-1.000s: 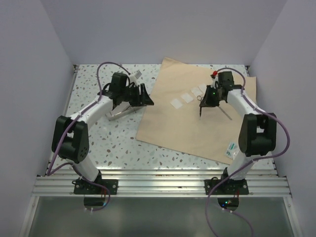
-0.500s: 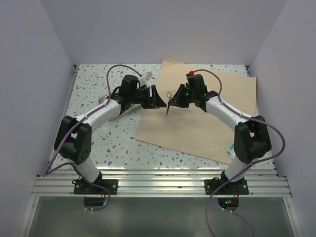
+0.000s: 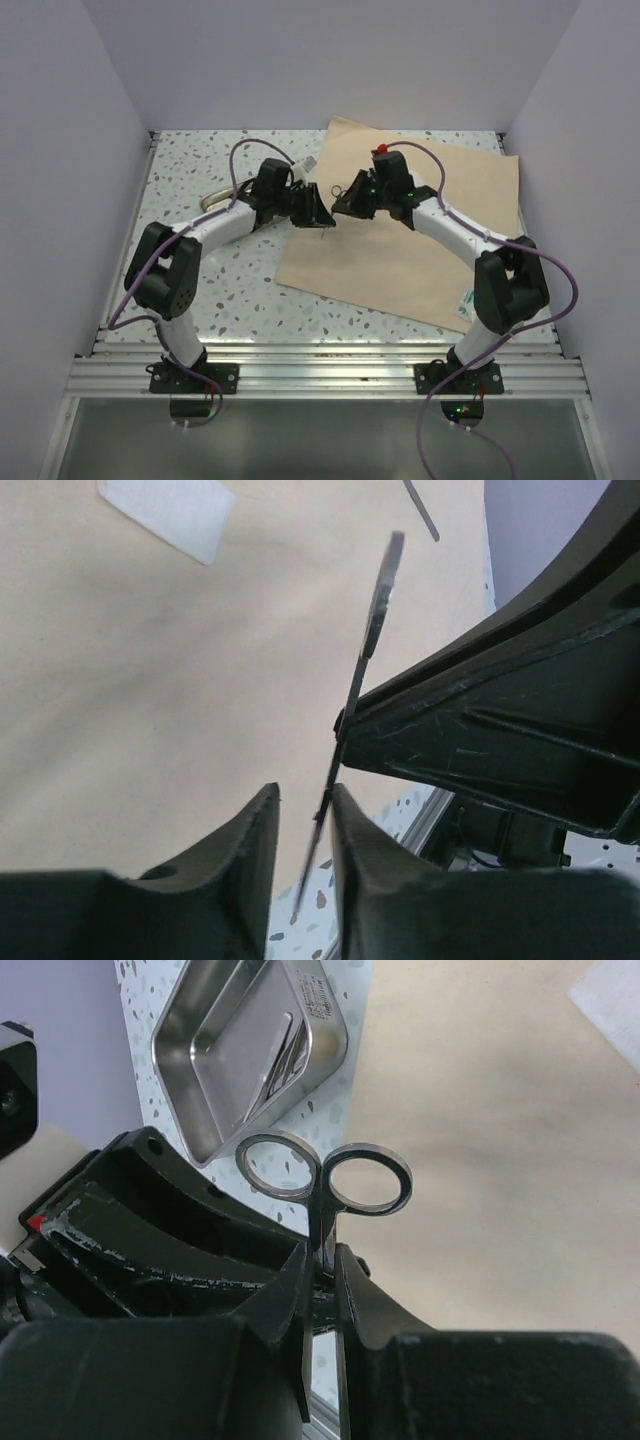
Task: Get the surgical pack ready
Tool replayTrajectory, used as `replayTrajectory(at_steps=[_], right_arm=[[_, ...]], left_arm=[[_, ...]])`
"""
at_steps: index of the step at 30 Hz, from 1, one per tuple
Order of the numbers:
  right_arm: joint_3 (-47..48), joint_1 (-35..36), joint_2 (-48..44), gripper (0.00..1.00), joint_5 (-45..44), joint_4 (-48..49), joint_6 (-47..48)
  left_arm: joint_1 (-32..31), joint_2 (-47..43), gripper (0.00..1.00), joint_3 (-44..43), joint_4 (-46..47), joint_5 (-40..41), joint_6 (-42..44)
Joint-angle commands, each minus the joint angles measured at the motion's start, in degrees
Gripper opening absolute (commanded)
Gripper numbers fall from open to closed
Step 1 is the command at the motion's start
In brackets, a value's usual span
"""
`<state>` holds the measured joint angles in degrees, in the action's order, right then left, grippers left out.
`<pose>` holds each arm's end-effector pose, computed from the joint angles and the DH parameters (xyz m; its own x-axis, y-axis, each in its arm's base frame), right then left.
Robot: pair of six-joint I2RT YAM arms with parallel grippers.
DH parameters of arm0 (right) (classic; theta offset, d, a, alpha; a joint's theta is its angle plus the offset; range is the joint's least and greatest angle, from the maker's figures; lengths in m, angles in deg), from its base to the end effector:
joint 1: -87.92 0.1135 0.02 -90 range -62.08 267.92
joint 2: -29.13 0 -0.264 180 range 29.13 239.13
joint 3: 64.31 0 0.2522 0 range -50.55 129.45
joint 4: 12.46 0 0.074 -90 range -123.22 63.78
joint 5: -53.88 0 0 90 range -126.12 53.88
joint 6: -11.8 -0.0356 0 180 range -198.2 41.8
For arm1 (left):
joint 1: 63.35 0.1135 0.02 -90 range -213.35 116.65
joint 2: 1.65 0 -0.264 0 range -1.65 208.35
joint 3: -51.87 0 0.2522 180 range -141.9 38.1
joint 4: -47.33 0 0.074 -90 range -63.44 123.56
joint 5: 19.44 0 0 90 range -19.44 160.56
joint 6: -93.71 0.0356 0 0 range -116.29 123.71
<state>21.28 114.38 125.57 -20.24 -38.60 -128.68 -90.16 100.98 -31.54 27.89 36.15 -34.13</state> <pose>0.3392 0.1797 0.2632 -0.8243 0.4185 -0.3813 0.0183 0.6928 0.7209 0.3449 -0.1968 0.2235 -0.9102 -0.1071 -0.4001 0.2629 0.5972 -0.7578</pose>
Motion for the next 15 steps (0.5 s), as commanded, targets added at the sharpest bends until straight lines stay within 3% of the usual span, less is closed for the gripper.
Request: replayTrajectory(at_steps=[1,2,3,4,5,6,9,15], right_arm=[[1.8,0.5,-2.3,0.00,0.5,2.6,-1.7],[1.9,0.6,-2.3,0.00,0.5,2.8,-1.6],[2.2,0.6,-2.3,0.00,0.1,1.9,-1.3],[2.7,0.5,-2.2,0.03,-1.6,0.4,-0.5],[4.0,0.5,-2.2,0.13,-2.9,-1.4,1.3],[4.8,0.5,-2.2,0.33,-4.4,-5.0,2.6],[8.1,-0.9,-2.5,0.54,-10.6,-11.2,9.5],[9.0,-4.7,-4.7,0.57,-12.6,-17.2,19.3]], left_arm=[[-0.3,0.5,0.26,-3.4,-0.1,-0.2,2.0],[-0.1,0.9,0.18,-4.3,-0.8,-0.4,3.3],[0.1,1.2,0.04,-5.1,-2.2,0.6,4.4],[0.4,1.3,0.00,-5.7,-5.3,1.4,5.8],[1.0,1.3,0.00,-7.2,-7.1,2.3,8.8],[1.4,1.4,0.00,-8.3,-11.7,5.2,10.8],[3.2,1.3,0.00,-11.7,-20.2,13.1,19.5],[6.8,0.2,0.00,-13.8,-27.1,33.2,35.4]])
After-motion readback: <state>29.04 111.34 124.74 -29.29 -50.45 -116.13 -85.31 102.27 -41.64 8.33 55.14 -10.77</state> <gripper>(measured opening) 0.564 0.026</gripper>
